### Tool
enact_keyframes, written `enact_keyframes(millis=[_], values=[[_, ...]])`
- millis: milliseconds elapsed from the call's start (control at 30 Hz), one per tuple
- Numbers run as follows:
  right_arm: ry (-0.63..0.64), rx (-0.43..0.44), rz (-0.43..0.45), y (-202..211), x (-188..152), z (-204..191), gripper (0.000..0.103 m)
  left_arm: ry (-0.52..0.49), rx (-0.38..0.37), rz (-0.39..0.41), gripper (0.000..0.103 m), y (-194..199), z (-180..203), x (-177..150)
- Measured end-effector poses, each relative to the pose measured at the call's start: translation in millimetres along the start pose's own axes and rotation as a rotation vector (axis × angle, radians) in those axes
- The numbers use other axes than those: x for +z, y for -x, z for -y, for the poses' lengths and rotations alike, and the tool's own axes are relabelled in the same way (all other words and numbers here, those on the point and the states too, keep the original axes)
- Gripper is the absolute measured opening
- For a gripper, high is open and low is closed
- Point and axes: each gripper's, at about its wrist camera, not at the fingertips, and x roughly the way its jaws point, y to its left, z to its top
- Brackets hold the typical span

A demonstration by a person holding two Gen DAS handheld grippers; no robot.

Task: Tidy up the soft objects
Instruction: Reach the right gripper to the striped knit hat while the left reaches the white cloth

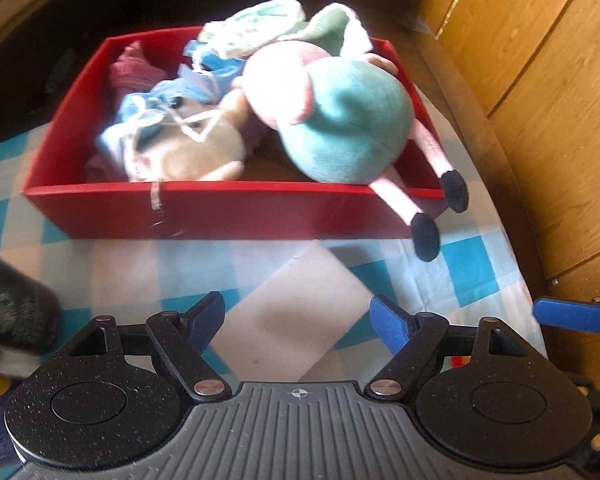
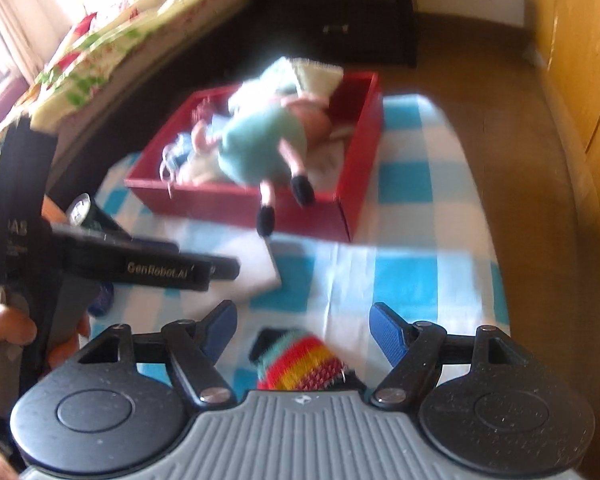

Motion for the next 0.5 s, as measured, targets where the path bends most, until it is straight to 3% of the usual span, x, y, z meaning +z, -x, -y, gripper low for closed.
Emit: enact_keyframes(millis=[167, 333, 500], values=[[0.028, 0.016, -0.021, -5, -1, -4, 0.052, -0.062, 0.001, 0.002, 0.081, -7, 7, 8], [0.08, -0.009, -0.059, -13, -7, -5, 0.052, -0.144, -0.007, -0.062, 0.083, -27, 9, 9], [0.047, 0.003, -0.088, -16, -7, 5, 0.052, -0.209, 0.012, -0.118, 0.086, -45, 19, -1]])
